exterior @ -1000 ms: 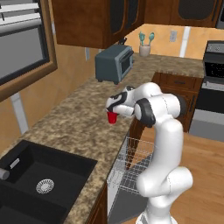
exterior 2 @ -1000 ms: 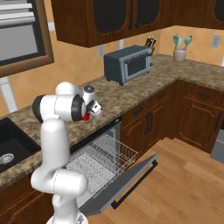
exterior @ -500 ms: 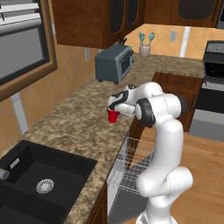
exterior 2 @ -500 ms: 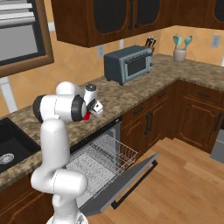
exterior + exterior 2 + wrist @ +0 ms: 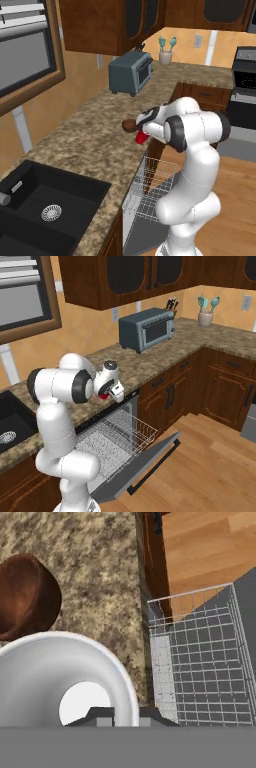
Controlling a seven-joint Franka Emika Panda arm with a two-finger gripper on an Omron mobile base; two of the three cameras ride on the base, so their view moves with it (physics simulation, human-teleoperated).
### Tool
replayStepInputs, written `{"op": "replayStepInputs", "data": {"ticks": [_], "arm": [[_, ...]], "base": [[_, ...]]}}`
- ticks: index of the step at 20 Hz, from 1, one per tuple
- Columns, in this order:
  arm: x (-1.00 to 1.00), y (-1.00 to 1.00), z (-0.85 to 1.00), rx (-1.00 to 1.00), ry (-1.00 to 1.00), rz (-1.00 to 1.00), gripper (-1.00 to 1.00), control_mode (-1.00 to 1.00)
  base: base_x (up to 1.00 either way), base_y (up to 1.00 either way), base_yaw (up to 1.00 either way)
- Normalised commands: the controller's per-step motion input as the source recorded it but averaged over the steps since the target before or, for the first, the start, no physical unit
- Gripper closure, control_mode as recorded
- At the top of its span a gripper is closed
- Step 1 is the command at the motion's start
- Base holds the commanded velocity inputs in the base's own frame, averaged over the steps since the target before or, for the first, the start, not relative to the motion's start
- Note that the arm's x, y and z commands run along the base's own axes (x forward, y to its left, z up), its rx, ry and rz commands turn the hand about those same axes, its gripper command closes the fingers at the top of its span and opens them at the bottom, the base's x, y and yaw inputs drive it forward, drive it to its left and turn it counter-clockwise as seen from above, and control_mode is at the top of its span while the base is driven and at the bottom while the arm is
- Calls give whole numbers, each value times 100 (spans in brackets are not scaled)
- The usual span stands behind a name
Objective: Pick up the cup and bowl from the counter, place them in the dishwasher, and close the dishwasher door.
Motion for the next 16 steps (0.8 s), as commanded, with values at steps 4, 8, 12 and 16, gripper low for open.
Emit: {"op": "replayStepInputs", "data": {"ticks": [4,8,12,16], "arm": [[-84,-100,0,16,0,-21,100,-100],[-25,-100,-39,13,6,-21,100,-100],[9,-73,-86,14,15,-16,100,-100],[23,-30,-100,22,18,-11,100,-100]], "base": [[0,0,0],[0,0,0],[0,0,0],[0,0,0]]}}
